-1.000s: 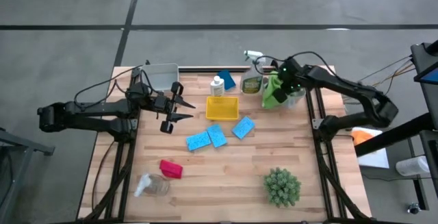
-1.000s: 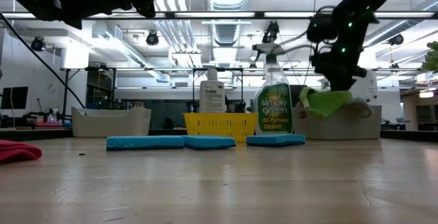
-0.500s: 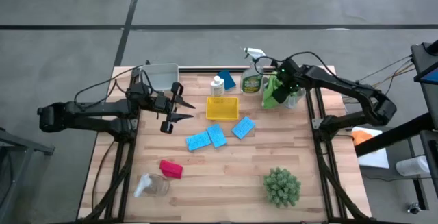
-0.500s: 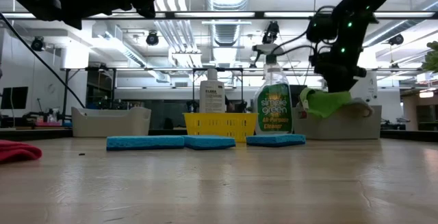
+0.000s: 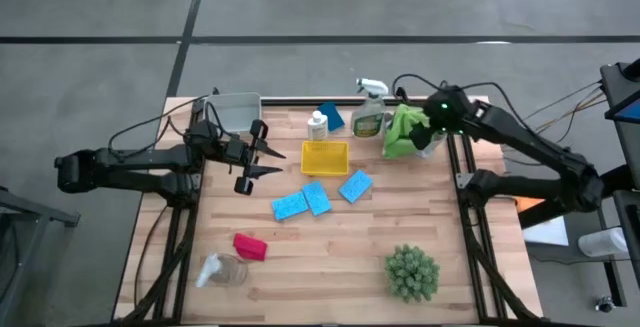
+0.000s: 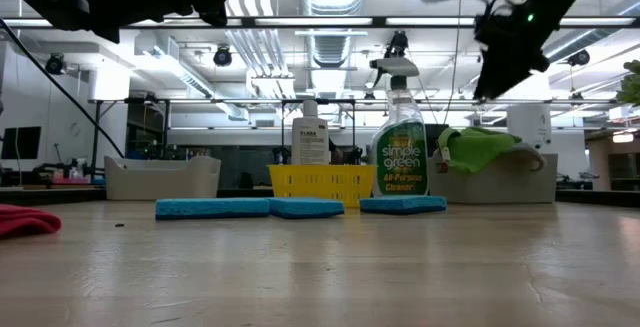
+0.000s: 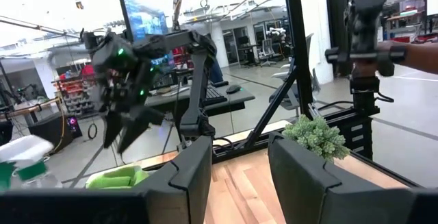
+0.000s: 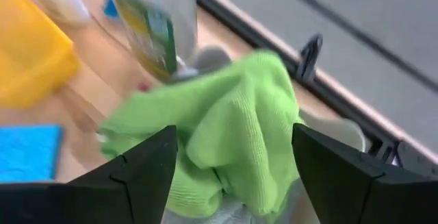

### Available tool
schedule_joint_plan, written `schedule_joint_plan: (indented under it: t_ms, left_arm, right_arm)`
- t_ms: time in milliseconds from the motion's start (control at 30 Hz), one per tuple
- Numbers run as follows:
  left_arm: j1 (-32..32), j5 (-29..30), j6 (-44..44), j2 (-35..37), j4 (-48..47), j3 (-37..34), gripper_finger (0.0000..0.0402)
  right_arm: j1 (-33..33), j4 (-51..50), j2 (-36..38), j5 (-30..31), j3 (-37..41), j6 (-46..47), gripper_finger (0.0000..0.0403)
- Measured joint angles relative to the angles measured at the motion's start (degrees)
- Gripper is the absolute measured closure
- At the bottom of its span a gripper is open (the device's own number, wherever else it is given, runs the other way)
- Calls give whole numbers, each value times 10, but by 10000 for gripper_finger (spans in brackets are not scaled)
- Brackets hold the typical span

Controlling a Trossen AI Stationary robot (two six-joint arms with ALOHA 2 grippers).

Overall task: Pick & Place Kitchen Items
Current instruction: Put the green spray bottle into the left gray bin

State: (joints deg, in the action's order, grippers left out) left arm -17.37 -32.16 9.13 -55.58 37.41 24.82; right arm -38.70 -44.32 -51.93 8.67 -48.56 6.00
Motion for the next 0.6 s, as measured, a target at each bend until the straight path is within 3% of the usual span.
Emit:
schedule_joint_plan:
  t_ms: [167, 367, 600]
  left_arm:
    - [0, 0, 0, 0, 4, 0, 256]
    - [0, -2, -17, 0, 37, 0, 256]
    - [0, 106, -66, -12, -39, 11, 256]
  right_arm:
    - [46, 99, 76, -46, 10, -3, 119]
    - [144, 362, 141, -81, 94, -2, 119]
    - [255, 616, 127, -73, 221, -8, 119]
